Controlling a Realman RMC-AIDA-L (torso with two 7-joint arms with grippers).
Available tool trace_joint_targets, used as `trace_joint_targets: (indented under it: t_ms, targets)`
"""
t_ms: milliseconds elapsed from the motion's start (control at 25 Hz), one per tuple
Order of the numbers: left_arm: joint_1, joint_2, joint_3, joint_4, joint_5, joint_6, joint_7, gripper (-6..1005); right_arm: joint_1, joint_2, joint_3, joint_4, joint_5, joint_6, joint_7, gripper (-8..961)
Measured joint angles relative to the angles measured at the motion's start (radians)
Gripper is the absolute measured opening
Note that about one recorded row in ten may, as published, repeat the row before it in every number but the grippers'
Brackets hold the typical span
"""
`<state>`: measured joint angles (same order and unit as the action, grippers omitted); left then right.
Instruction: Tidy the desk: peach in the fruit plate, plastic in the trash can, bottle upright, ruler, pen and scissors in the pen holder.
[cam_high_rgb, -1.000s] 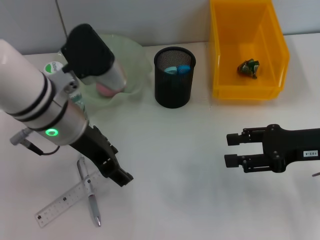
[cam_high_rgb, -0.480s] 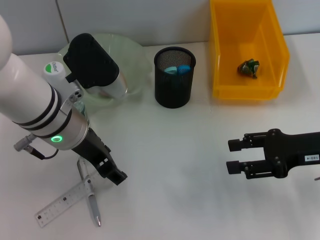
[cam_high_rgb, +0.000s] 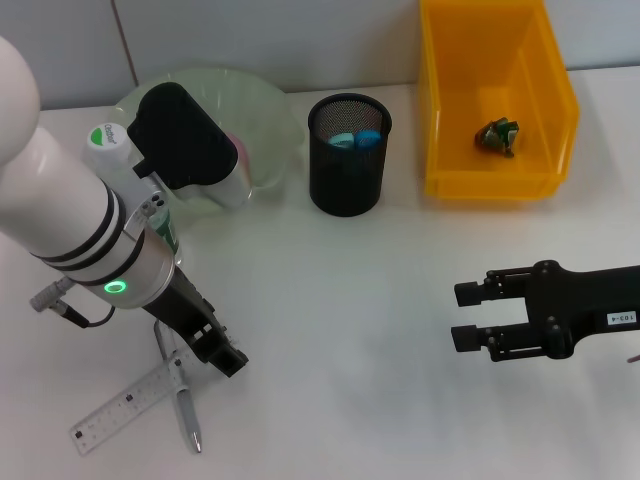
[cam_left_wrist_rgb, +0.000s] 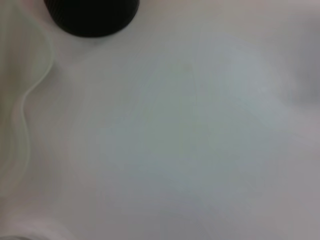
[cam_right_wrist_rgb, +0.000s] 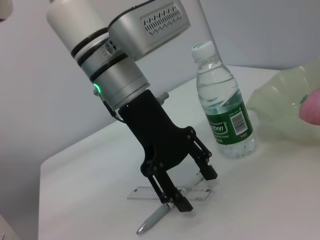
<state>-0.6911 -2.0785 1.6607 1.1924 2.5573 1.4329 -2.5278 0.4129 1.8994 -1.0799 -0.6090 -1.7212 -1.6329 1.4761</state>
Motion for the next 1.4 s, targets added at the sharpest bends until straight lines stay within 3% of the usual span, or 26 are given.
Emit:
trace_joint_targets:
  t_ms: [1400]
  targets:
    - [0.005,0.000,0.042,-0.023,0.014,-0.039,0.023,771,0.004,0.002,0.000,0.004,0.000,0.009,0.002,684]
